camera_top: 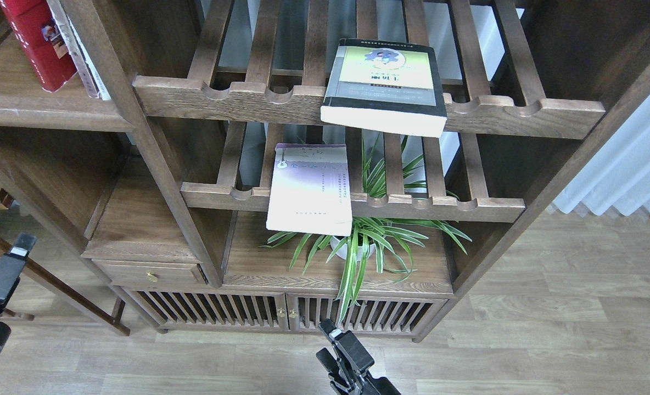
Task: Organize books on shelf
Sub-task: 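Withdraw the left gripper from the side shelf, then raise the right gripper toward the white-and-green book on the upper shelf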
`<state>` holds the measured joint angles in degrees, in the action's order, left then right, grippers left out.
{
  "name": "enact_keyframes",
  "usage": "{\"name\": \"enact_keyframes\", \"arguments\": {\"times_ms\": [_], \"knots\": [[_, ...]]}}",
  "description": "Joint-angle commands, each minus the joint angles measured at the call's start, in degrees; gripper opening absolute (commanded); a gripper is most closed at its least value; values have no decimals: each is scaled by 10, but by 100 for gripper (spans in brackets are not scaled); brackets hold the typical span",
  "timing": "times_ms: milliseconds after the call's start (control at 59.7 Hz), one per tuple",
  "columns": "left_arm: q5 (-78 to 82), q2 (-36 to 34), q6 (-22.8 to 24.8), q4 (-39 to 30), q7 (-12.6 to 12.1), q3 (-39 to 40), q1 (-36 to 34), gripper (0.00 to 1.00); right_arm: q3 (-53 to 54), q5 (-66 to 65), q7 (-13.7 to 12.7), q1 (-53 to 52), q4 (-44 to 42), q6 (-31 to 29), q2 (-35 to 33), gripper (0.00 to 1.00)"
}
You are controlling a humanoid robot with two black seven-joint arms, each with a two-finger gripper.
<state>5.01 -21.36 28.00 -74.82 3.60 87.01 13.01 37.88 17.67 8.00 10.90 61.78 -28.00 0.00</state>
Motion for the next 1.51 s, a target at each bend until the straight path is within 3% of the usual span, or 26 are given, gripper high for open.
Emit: {"name": "enact_keyframes", "arguments": {"times_ms": [0, 720, 955, 1156, 1491], "knots": [[0, 0, 0, 0, 0, 0, 0, 100, 0, 0, 0, 0, 0, 0, 0, 100], [-1, -1, 0, 18, 2, -2, 0, 100, -5, 1, 0, 3, 2, 0, 0, 100], [-6, -6, 0, 55, 8, 13, 1, 100, 4, 16, 5, 47, 83, 0, -2, 100], [-25, -8, 0, 85, 2, 14, 4, 100, 82, 18, 6, 84, 190, 0, -64, 100], [-25, -9, 0, 92, 1, 15, 4, 100, 252, 25, 8, 42, 197, 0, -172, 100]]}}
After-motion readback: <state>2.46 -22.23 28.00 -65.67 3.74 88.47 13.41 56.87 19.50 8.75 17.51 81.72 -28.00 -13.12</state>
